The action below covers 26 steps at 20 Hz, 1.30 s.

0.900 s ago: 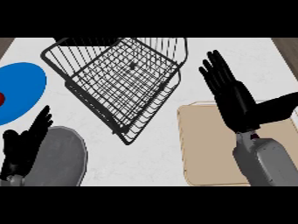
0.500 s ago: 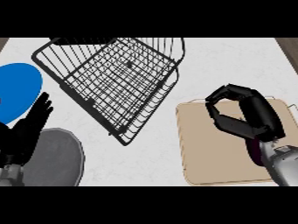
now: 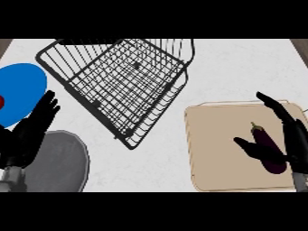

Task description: Pick the eggplant from the tray and place it in the tiered basket

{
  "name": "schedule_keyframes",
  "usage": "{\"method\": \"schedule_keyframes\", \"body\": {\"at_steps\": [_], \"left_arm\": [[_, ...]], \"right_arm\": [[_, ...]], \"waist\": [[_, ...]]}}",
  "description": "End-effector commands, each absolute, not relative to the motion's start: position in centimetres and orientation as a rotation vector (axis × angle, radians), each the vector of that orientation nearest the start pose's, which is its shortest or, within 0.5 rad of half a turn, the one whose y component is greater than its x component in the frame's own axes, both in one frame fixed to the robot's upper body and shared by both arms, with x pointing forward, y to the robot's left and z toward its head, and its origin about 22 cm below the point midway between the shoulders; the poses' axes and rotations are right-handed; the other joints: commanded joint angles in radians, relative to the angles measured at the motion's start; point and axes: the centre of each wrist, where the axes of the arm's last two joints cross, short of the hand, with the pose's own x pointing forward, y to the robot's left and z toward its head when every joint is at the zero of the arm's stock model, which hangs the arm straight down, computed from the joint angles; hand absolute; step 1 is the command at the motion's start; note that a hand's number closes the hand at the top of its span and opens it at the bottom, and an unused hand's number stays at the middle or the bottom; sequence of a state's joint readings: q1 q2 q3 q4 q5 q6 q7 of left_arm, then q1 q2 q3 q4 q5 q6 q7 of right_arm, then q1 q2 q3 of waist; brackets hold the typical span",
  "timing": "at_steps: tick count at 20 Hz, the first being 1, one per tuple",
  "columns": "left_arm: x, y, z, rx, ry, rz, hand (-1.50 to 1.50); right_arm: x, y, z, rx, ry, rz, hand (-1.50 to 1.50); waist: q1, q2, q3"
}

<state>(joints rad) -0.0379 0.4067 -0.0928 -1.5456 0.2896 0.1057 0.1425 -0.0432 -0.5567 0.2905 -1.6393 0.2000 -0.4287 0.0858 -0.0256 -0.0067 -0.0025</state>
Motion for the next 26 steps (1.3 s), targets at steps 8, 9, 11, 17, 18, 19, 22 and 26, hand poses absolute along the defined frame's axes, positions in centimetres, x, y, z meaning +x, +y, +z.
{"method": "schedule_keyframes", "body": {"at_steps": [8,9,11,17,18,19,22,26], "left_arm": [[25.6,29.8,3.5,0.083,-1.417,-0.111,0.00],[25.1,29.9,3.2,0.094,-1.413,-0.096,0.00],[25.3,29.0,3.4,0.058,-1.422,-0.113,0.00],[25.4,29.0,4.0,0.082,-1.419,-0.106,0.00],[26.5,27.4,4.3,0.063,-1.432,-0.090,0.00],[25.7,29.3,3.7,0.071,-1.430,-0.101,0.00],[25.5,28.4,2.0,0.053,-1.414,-0.088,0.00],[25.3,29.5,4.3,0.086,-1.426,-0.097,0.00]], "right_arm": [[22.9,-29.9,11.1,-1.020,-1.033,1.160,-1.50],[22.2,-29.8,11.0,-0.990,-0.943,1.208,-1.50],[22.1,-27.9,11.7,-0.942,-0.846,1.263,-1.50],[21.7,-22.0,14.6,-0.924,-0.753,1.268,-1.50],[22.0,-20.4,13.3,-0.942,-0.765,1.224,-1.50],[23.4,-20.3,14.0,-0.955,-0.757,1.212,-1.50],[23.5,-21.1,10.6,-0.977,-0.759,1.183,-1.50],[24.9,-21.3,9.1,-1.003,-0.672,1.153,-1.50]], "waist": [[0.027,0.004,-0.008],[0.029,0.001,-0.007],[0.043,0.005,-0.005],[0.037,0.005,0.001],[0.034,0.007,0.001],[0.038,0.007,0.001],[0.030,0.007,0.002],[0.036,0.007,0.003]]}}
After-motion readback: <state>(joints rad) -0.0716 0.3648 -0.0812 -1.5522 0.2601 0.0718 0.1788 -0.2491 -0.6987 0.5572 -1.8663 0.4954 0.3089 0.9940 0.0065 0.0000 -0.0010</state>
